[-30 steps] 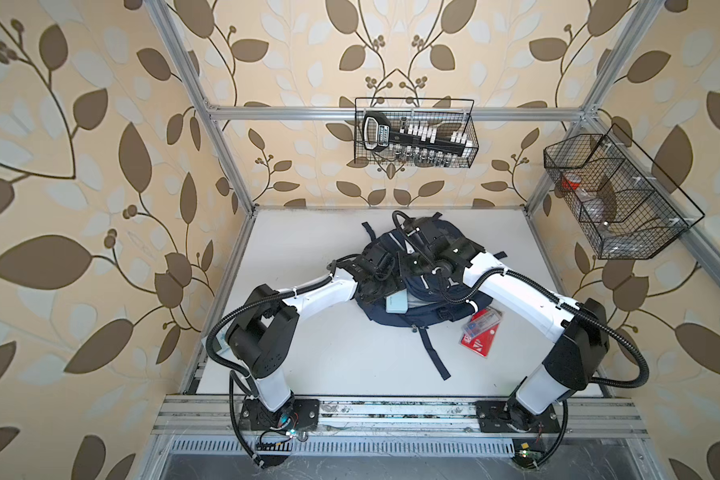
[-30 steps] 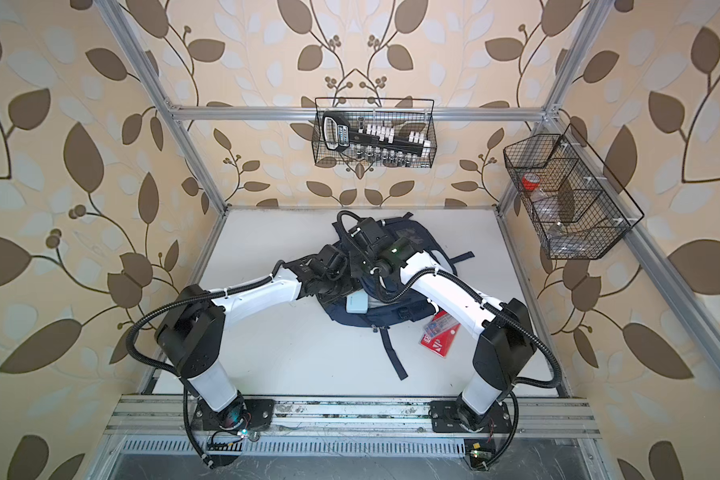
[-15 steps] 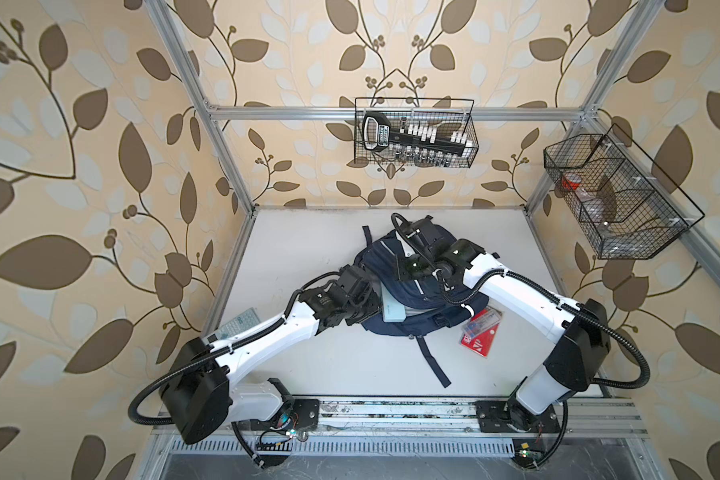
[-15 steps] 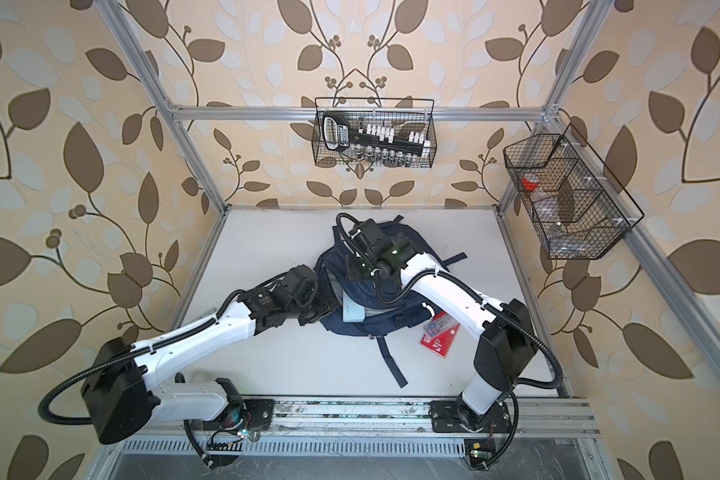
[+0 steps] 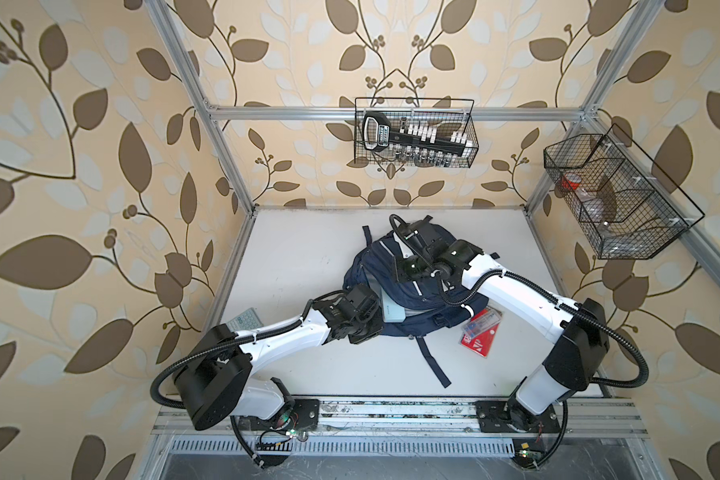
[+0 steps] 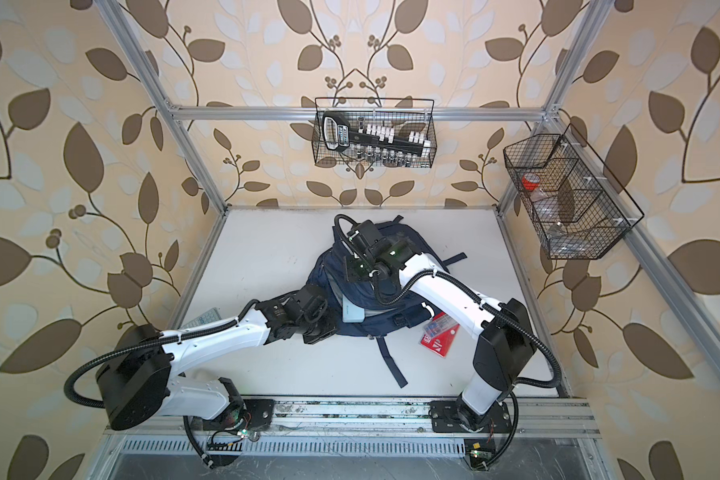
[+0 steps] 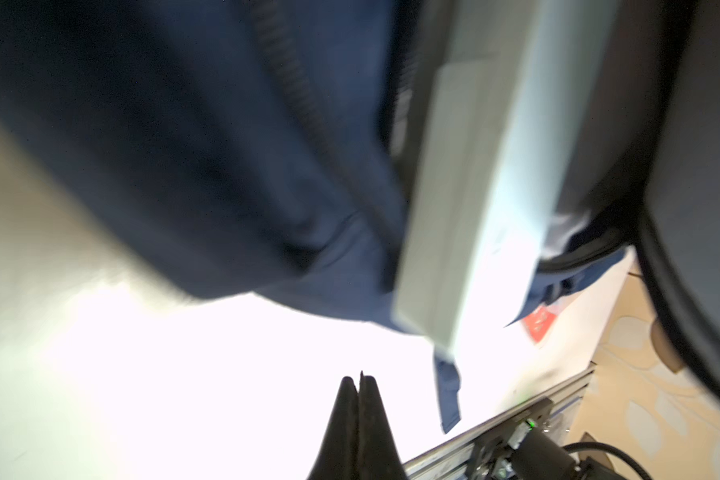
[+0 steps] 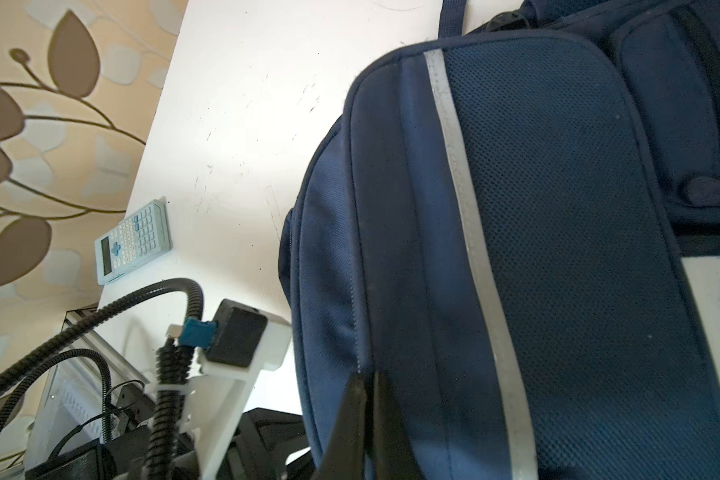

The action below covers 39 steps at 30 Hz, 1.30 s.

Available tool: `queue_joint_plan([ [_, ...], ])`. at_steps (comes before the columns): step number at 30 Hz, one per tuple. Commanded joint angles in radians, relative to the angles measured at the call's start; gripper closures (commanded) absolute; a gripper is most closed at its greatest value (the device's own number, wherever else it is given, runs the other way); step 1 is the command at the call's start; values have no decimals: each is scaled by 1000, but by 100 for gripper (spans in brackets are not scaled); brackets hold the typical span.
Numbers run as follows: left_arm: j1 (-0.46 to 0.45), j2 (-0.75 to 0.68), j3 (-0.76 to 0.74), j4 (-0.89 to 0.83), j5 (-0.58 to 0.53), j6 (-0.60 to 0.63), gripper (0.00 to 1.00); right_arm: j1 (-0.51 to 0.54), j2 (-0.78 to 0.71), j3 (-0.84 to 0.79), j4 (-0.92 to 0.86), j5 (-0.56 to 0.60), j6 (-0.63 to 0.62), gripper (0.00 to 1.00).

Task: Pack the student bag
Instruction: 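Push the ruler down into the main compartment with the left gripper, then open the left gripper and withdraw it from the bag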

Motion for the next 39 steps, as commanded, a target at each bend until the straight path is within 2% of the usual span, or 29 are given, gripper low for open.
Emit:
queue_joint_plan([
  [1,-1,70,80,92,24,29,100,24,-20,-8,53,-37,16,100],
  [7,1,201,162,179,-10,99,100,22,-33,-8,38,-29,15,100],
  [10,3,245,191,248,12,128,98,21,-35,-14,35,-31,14,100],
  [13,1,198,155,260,-14,105,74,12,-32,-23,31,-27,13,100],
  [15,1,100,97,186,-87,78,59,-2,-33,-30,30,-24,8,100],
  [22,3,-281,27,-466,-406,-1,40,-20,12,-54,35,5,-28,100],
  [23,9,-323,22,-556,-456,-19,28,-20,18,-70,43,6,-25,100],
  [24,31,-369,20,-627,-485,-35,2,-20,21,-89,58,3,-22,100],
  [26,107,-448,10,-721,-498,-46,1,-14,19,-130,91,-10,-12,96],
  [29,281,-545,-5,-799,-484,-58,1,0,6,-167,126,-29,3,47],
  [30,362,-564,-6,-810,-474,-52,1,10,-1,-172,133,-27,3,37],
  [34,607,-549,16,-811,-465,-5,1,48,-44,-165,136,-20,-10,25],
  [37,795,-439,73,-780,-448,79,1,89,-99,-174,143,-28,-12,22],
  [39,925,-345,124,-763,-509,139,1,126,-138,-190,152,-33,-8,21],
])
